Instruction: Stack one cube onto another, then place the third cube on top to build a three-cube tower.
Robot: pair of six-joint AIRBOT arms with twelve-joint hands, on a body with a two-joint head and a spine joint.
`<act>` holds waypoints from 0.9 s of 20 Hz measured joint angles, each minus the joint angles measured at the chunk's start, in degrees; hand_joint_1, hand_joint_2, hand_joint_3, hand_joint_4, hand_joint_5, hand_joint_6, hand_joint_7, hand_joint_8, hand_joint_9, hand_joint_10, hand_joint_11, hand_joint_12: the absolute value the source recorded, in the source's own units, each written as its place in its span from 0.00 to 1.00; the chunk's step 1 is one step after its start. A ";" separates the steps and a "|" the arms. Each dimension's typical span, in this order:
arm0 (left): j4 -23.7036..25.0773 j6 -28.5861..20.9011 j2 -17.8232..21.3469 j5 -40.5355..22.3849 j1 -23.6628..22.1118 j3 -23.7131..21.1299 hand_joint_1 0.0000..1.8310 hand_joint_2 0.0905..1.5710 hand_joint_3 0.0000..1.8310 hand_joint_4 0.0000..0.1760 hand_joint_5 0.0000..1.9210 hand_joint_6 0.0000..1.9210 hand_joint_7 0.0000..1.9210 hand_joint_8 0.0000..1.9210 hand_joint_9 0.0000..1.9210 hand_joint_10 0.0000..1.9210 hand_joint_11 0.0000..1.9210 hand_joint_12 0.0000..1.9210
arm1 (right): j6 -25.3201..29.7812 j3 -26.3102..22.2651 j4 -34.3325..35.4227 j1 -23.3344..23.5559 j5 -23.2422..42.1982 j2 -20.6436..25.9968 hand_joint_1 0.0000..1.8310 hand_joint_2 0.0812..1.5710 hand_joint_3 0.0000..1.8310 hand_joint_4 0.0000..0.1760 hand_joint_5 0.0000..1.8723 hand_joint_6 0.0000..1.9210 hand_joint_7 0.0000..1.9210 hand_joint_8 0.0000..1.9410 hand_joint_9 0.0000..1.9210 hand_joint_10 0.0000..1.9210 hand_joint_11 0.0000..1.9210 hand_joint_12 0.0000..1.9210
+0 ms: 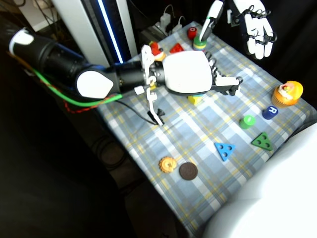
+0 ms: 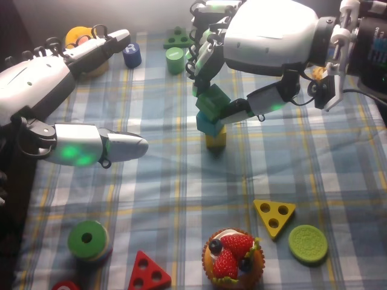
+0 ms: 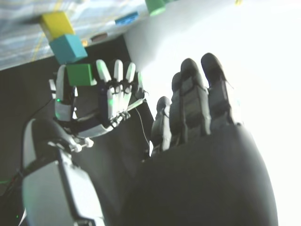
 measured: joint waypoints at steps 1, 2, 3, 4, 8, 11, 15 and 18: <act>0.02 -0.02 0.00 0.00 0.00 0.00 0.36 0.47 0.00 1.00 0.05 0.00 0.11 0.00 0.15 0.00 0.00 0.32 | 0.00 0.00 0.00 0.00 -0.02 0.00 0.65 0.63 0.00 0.00 0.64 0.31 0.47 0.00 0.36 0.00 0.02 0.60; 0.00 -0.02 0.00 0.07 -0.11 0.00 0.36 0.47 0.00 1.00 0.05 0.00 0.12 0.00 0.15 0.00 0.00 0.33 | 0.00 0.00 -0.02 0.00 -0.04 0.00 0.65 0.63 0.00 0.00 0.64 0.31 0.47 0.00 0.37 0.00 0.03 0.61; 0.07 -0.02 0.00 0.04 -0.11 0.00 0.36 0.48 0.00 1.00 0.05 0.00 0.11 0.00 0.15 0.00 0.00 0.31 | 0.00 0.00 -0.07 0.00 -0.13 0.00 0.65 0.64 0.00 0.00 0.63 0.33 0.47 0.00 0.37 0.00 0.03 0.59; 0.20 0.00 0.00 0.04 -0.13 0.00 0.37 0.47 0.00 1.00 0.04 0.00 0.11 0.00 0.13 0.00 0.00 0.27 | 0.02 0.00 -0.11 0.00 -0.17 0.00 0.65 0.64 0.00 0.00 0.62 0.34 0.47 0.00 0.37 0.00 0.04 0.57; 0.22 0.00 0.00 0.13 -0.33 0.11 0.37 0.48 0.00 1.00 0.05 0.00 0.10 0.00 0.13 0.00 0.00 0.21 | 0.50 0.00 -0.35 0.00 -0.33 0.00 0.65 0.64 0.00 0.00 0.62 0.35 0.47 0.00 0.36 0.00 0.05 0.53; 0.33 -0.02 0.00 0.13 -0.35 0.11 0.37 0.47 0.00 1.00 0.04 0.00 0.11 0.00 0.14 0.00 0.00 0.26 | 0.66 0.00 -0.37 0.00 -0.35 0.00 0.65 0.65 0.00 0.00 0.58 0.41 0.44 0.00 0.36 0.00 0.07 0.51; 0.31 -0.02 0.00 0.11 -0.48 0.11 0.37 0.47 0.00 1.00 0.04 0.00 0.10 0.00 0.13 0.00 0.00 0.21 | 0.66 0.00 -0.39 0.00 -0.37 0.00 0.65 0.65 0.00 0.00 0.60 0.39 0.43 0.00 0.32 0.00 0.03 0.49; 0.31 -0.02 0.00 0.13 -0.46 0.11 0.39 0.47 0.00 1.00 0.04 0.00 0.10 0.00 0.13 0.00 0.00 0.22 | 0.66 -0.02 -0.39 0.00 -0.37 0.00 0.64 0.65 0.00 0.00 0.59 0.40 0.42 0.00 0.33 0.00 0.04 0.50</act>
